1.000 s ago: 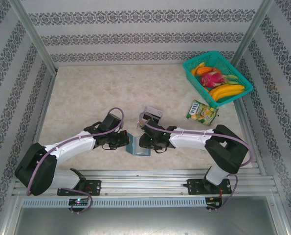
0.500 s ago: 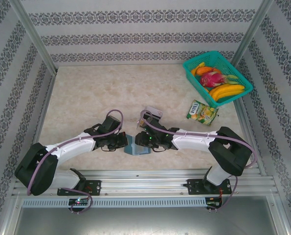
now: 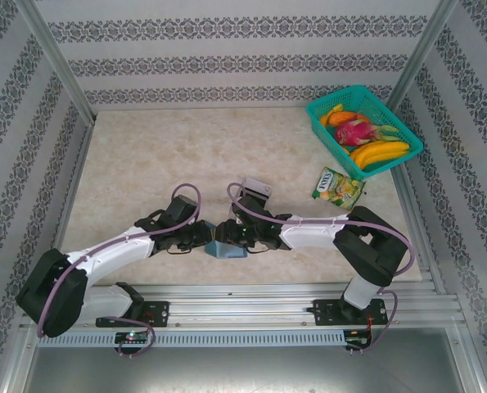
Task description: Put the credit cards into the card holder
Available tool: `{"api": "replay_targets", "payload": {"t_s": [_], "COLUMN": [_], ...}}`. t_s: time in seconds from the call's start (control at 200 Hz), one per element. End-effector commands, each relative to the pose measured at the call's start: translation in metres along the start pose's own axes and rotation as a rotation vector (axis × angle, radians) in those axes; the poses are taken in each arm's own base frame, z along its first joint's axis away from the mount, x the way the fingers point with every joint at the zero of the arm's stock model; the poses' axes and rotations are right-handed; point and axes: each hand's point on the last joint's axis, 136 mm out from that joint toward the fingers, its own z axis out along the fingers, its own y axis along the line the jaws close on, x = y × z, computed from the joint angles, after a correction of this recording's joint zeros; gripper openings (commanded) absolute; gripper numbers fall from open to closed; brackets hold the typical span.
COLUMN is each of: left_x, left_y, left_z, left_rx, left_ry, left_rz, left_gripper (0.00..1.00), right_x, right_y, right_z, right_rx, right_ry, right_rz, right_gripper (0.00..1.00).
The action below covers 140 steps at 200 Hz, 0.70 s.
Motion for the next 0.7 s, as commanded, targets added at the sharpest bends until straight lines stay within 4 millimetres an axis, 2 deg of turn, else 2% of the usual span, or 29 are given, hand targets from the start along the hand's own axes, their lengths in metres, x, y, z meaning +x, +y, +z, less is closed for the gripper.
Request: {"api": "replay_targets", "payload": {"t_s": [0.0, 0.14, 0.22, 0.285, 0.41, 0.59, 0.694], "left_x": [0.003, 0.004, 0.006, 0.007, 0.006, 0.008, 0.007], "left_y": [0.012, 0.015, 0.016, 0.017, 0.004, -0.013, -0.015], "left_z": [-0.004, -0.004, -0.002, 0.000, 0.004, 0.017, 0.022], "left_rx": [-0.052, -0.059, -0.056, -0.052, 0.041, 0.153, 0.159], "left_ry": [-0.019, -0.025, -0.019, -0.016, -0.025, 0.002, 0.010], "left_rz": [-0.020, -0.026, -0.026, -0.028, -0.036, -0.078, -0.094], "left_gripper": [0.19, 0.22, 0.13, 0.05, 0.00, 0.00, 0.00], "right_x": [0.000, -0.002, -0.004, -0.007, -0.008, -0.011, -0.012], "right_y": [0.012, 0.017, 0.020, 0.019, 0.011, 0.001, -0.006], "right_z": [0.003, 0.005, 0.005, 0.004, 0.003, -0.009, -0.019], "right_rx": [-0.060, -0.082, -0.093, -0.100, -0.081, -0.081, -0.054], "right_ry": [-0.004, -0.008, -0.019, -0.041, -0.046, -0.077, -0.089], "right_rz": [0.016, 0.017, 0.026, 0.042, 0.066, 0.086, 0.080], "right_gripper": [0.41, 0.40, 0.39, 0.27, 0.20, 0.21, 0.31]}}
